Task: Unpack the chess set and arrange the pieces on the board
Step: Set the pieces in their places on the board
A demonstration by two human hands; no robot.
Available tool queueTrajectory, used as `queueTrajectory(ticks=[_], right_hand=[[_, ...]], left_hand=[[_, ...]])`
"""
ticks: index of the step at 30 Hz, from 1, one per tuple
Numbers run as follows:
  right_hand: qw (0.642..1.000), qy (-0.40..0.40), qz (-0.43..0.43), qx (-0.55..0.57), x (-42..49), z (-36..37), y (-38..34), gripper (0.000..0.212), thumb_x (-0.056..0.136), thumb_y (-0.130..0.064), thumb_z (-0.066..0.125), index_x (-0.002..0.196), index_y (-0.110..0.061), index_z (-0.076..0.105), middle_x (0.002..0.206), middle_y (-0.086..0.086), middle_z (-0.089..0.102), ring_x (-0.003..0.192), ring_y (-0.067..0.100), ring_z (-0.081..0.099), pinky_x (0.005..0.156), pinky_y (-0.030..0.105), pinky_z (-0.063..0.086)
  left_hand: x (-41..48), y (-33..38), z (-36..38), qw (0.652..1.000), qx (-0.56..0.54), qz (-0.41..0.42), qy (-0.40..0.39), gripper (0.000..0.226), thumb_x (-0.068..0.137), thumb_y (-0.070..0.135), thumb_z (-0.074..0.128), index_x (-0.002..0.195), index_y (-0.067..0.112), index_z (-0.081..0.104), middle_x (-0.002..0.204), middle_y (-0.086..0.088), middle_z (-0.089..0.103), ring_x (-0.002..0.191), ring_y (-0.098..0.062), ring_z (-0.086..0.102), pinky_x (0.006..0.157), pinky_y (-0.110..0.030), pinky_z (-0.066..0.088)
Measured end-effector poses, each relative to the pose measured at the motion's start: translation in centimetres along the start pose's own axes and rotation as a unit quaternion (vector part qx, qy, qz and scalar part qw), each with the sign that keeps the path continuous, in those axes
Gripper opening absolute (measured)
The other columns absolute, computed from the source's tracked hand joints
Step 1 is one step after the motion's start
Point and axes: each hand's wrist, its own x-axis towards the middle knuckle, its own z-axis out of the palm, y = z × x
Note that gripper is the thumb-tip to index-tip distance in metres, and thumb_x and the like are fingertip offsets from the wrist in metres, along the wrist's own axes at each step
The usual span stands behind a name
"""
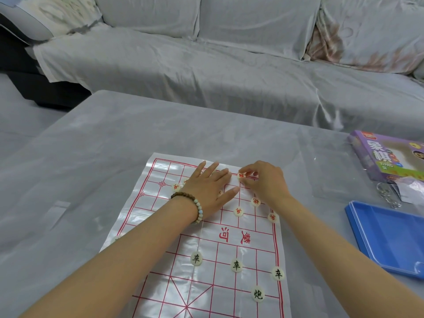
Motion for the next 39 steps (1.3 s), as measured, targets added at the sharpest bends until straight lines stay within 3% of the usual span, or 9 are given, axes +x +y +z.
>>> queueTrajectory(ticks=[11,16,19,24,28,33,39], right_hand=[[1.000,0.012,-0.018,0.003,-0.9,-0.3,-0.8,0.029,0.085,-0.037,0.065,0.113,-0.031,0.061,0.104,-0.009,0.059,0.095,0.009,0.055,0.094,0.030,0.037],[0.998,-0.012,-0.057,0.037,-1.7,-0.7,-3.2,0.025,0.084,-0.039,0.065,0.106,-0.027,0.068,0.108,-0.008,0.062,0.092,0.007,0.052,0.095,0.032,0.040],[0.997,-0.040,-0.047,0.056,-2.0,0.0,-4.6,0.028,0.083,-0.043,0.065,0.105,-0.027,0.069,0.111,-0.006,0.062,0.091,0.006,0.050,0.095,0.036,0.043],[0.999,-0.033,-0.007,0.022,-2.5,1.0,-5.8,0.034,0.079,-0.050,0.067,0.100,-0.024,0.070,0.112,-0.005,0.060,0.098,0.011,0.053,0.092,0.032,0.042],[1.000,-0.015,-0.005,-0.020,-2.8,1.9,-6.5,0.034,0.078,-0.053,0.066,0.099,-0.026,0.069,0.114,-0.006,0.059,0.104,0.013,0.053,0.088,0.029,0.034],[1.000,-0.010,-0.014,-0.017,-2.8,2.2,-7.0,0.032,0.080,-0.049,0.066,0.101,-0.025,0.068,0.114,-0.006,0.059,0.106,0.013,0.052,0.090,0.029,0.033],[0.999,0.012,-0.039,0.012,-3.0,0.0,-5.3,0.026,0.081,-0.046,0.067,0.100,-0.027,0.067,0.106,-0.009,0.058,0.097,0.009,0.052,0.090,0.028,0.036]], left_hand=[[-1.2,-1.2,-0.6,0.999,-0.024,-0.009,0.037,0.060,0.095,0.053,0.006,0.148,0.026,0.013,0.156,0.008,0.009,0.143,-0.011,-0.004,0.117,-0.034,-0.008],[-4.8,-4.0,-1.0,0.996,-0.050,-0.050,0.054,0.092,0.070,0.066,-0.016,0.148,0.028,0.014,0.155,0.012,0.010,0.143,-0.009,-0.003,0.115,-0.031,-0.009],[-6.5,-4.8,-0.4,0.996,-0.061,-0.056,0.037,0.093,0.068,0.066,-0.018,0.148,0.030,0.012,0.155,0.014,0.006,0.143,-0.008,-0.006,0.114,-0.030,-0.011],[-7.5,-4.7,0.7,0.996,-0.071,-0.047,0.023,0.111,0.055,0.076,-0.031,0.148,0.030,0.006,0.156,0.014,0.002,0.142,-0.007,-0.009,0.114,-0.029,-0.012],[-7.3,-4.6,1.1,0.995,-0.078,-0.048,0.031,0.109,0.057,0.074,-0.032,0.148,0.029,0.007,0.156,0.014,0.003,0.142,-0.007,-0.008,0.114,-0.030,-0.011],[-7.5,-4.3,0.5,0.994,-0.086,-0.056,0.022,0.062,0.094,0.054,0.003,0.149,0.027,0.008,0.156,0.012,0.003,0.143,-0.008,-0.008,0.116,-0.031,-0.010],[-7.3,-4.0,-0.3,0.994,-0.095,-0.043,0.028,0.058,0.096,0.050,0.010,0.149,0.027,0.012,0.156,0.012,0.006,0.143,-0.008,-0.006,0.117,-0.032,-0.007]])
